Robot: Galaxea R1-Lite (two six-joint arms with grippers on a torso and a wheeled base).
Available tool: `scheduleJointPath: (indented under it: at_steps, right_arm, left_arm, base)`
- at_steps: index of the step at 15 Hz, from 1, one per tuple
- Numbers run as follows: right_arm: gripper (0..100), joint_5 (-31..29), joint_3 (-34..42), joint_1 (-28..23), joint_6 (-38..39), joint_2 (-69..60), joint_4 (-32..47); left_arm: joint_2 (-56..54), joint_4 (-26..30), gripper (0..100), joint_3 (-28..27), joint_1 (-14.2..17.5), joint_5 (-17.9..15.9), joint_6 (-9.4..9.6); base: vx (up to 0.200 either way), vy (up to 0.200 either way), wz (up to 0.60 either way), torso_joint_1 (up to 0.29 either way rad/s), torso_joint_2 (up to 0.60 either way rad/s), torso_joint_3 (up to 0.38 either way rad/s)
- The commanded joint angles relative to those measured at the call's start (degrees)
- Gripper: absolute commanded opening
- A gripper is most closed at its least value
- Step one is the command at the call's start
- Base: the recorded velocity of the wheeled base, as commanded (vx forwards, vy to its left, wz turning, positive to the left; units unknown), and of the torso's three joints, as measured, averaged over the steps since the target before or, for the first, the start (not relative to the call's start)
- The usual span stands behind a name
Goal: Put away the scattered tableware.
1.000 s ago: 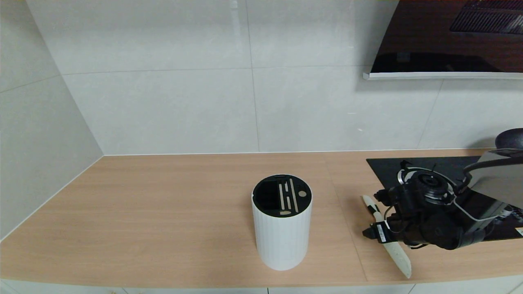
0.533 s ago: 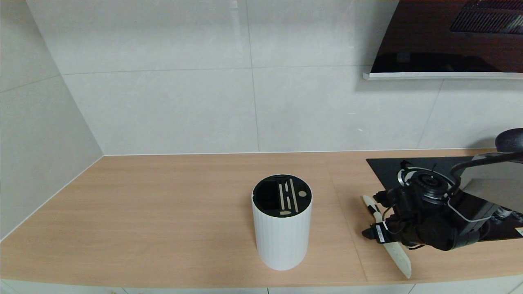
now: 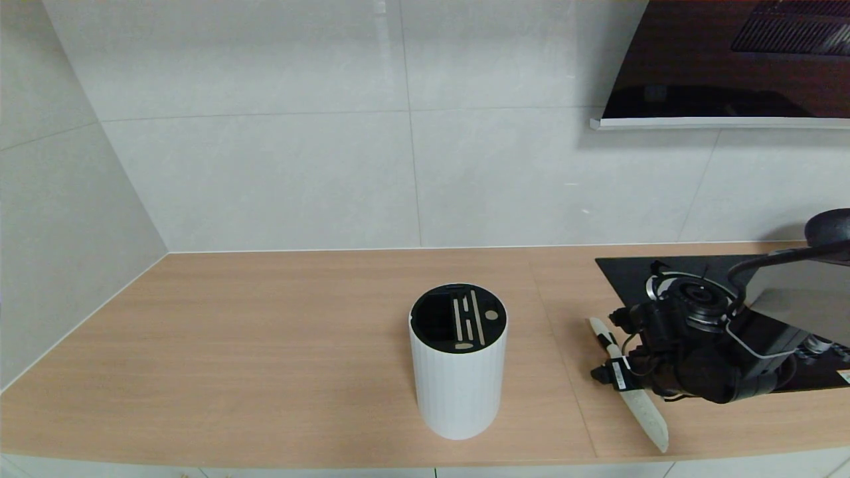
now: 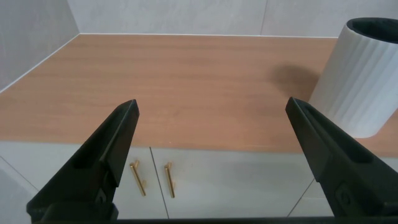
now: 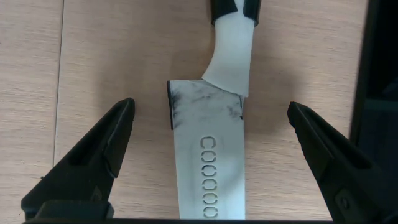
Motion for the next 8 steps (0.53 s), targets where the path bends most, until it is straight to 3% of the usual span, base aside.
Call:
scheduleJointPath:
  at_steps: [1,4,5,8]
  right_arm:
    - [100,0.01,-0.1,0.03,0.02,0.21,0.01]
    - [100,0.01,-0.1,0.03,0.02,0.29,0.01]
    - [0,0.01,-0.1,-0.06,0.02,0.56,0.01]
    - [0,0.01,-0.1,-0.06,-0.16,1.52,0.01]
  left_arm:
    - [0.02,-0.08,100,0.09,0.0,0.01,-0.01]
    - [0.02,0.01,100,0.01,0.0,0.1,-0.01]
    - [0.02,0.01,100,0.01,0.0,0.01,-0.01]
    - [0.02,-0.08,100,0.01,0.0,0.01,-0.01]
  base:
    - [0.0,0.0,0.0,0.0,0.0,0.0]
    - [0.0,0.0,0.0,0.0,0.0,0.0]
    - [0.0,0.0,0.0,0.0,0.0,0.0]
    - [0.0,0.0,0.0,0.0,0.0,0.0]
